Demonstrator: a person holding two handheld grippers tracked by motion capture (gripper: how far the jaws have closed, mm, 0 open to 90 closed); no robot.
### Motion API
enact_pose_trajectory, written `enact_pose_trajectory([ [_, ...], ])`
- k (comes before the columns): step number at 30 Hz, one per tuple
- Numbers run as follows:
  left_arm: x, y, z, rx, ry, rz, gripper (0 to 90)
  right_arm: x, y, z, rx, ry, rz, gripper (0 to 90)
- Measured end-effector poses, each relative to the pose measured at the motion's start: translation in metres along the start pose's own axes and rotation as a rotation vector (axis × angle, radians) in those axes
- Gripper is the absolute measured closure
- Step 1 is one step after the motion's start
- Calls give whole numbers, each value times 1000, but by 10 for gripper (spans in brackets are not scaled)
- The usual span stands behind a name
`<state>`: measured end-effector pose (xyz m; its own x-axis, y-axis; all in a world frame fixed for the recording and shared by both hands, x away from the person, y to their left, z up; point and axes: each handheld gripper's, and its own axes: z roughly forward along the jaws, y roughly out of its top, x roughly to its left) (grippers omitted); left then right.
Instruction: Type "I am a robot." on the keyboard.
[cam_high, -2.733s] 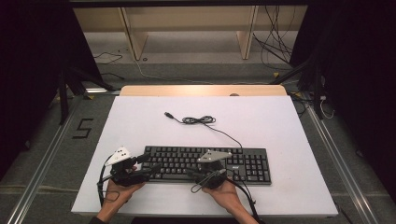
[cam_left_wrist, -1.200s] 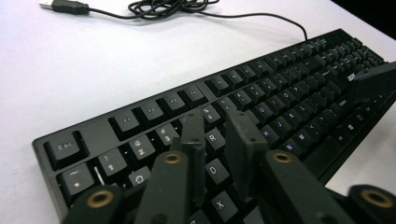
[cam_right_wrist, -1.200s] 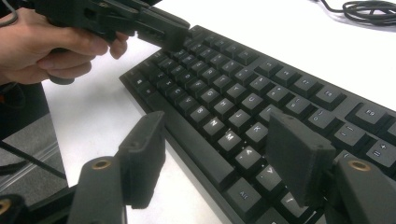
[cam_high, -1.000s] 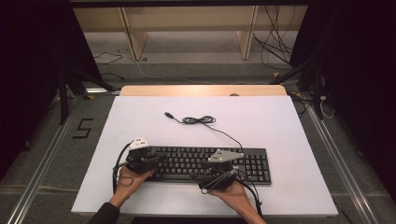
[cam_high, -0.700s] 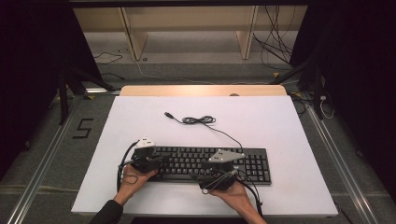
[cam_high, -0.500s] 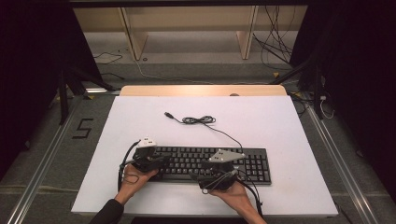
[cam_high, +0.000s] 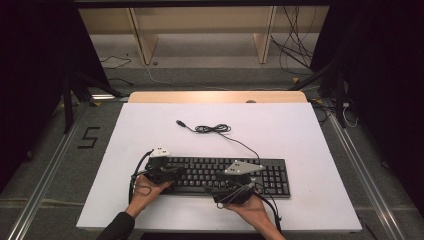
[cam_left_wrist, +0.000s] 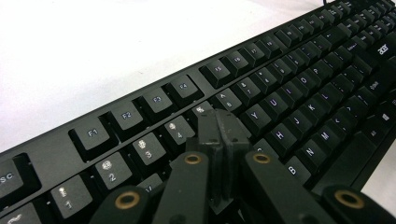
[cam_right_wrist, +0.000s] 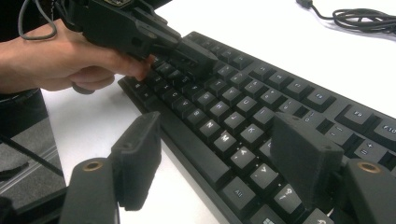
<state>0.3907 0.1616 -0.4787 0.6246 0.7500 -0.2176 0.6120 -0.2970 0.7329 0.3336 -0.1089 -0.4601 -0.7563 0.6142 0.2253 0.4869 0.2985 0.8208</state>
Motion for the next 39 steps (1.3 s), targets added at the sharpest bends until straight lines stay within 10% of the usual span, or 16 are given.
enact_pose_trajectory([
  [23,-1,0,-5,-22,11,-6,853,-4,-1,2,1,-10,4,348],
  [39,1,-5,-18,-58,-39,-40,661,-9,1,4,2,-31,11,362],
])
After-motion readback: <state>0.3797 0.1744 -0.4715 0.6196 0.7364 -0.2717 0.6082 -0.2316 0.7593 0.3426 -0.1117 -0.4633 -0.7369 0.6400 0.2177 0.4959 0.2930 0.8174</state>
